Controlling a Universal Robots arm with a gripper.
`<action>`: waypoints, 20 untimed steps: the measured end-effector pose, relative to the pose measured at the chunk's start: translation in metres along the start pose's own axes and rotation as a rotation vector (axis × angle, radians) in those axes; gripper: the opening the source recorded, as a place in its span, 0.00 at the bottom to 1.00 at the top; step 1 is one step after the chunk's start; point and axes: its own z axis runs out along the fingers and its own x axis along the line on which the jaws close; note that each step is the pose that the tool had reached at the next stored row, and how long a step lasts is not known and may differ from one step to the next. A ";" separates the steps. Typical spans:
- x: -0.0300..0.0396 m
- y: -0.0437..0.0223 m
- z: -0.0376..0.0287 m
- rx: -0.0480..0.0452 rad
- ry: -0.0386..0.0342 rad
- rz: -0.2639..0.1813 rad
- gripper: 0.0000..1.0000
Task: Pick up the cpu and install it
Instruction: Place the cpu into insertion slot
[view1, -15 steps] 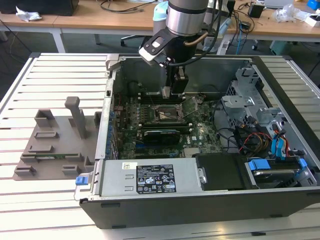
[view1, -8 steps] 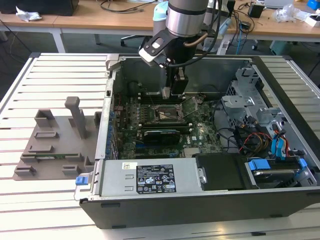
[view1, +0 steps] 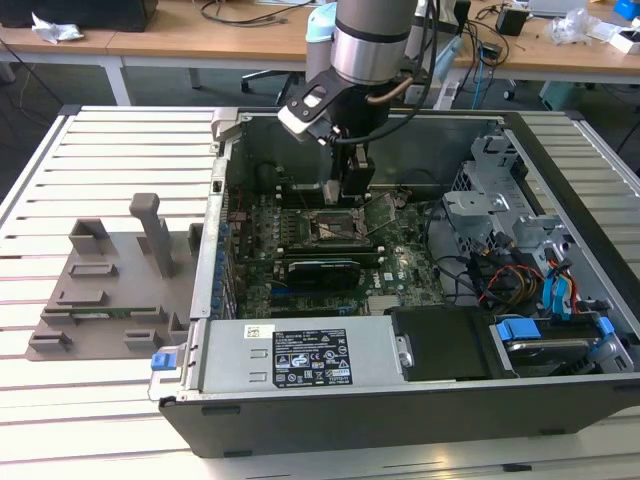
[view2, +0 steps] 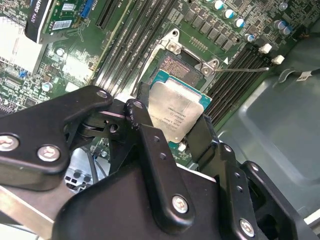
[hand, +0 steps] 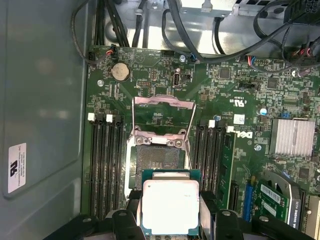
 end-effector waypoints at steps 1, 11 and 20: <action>0.0000 0.0000 0.0004 0.0000 0.0001 0.000 0.55; 0.0000 0.0002 0.0046 0.0000 -0.0001 0.000 0.55; 0.0008 0.0005 0.0111 -0.0001 -0.0002 0.000 0.55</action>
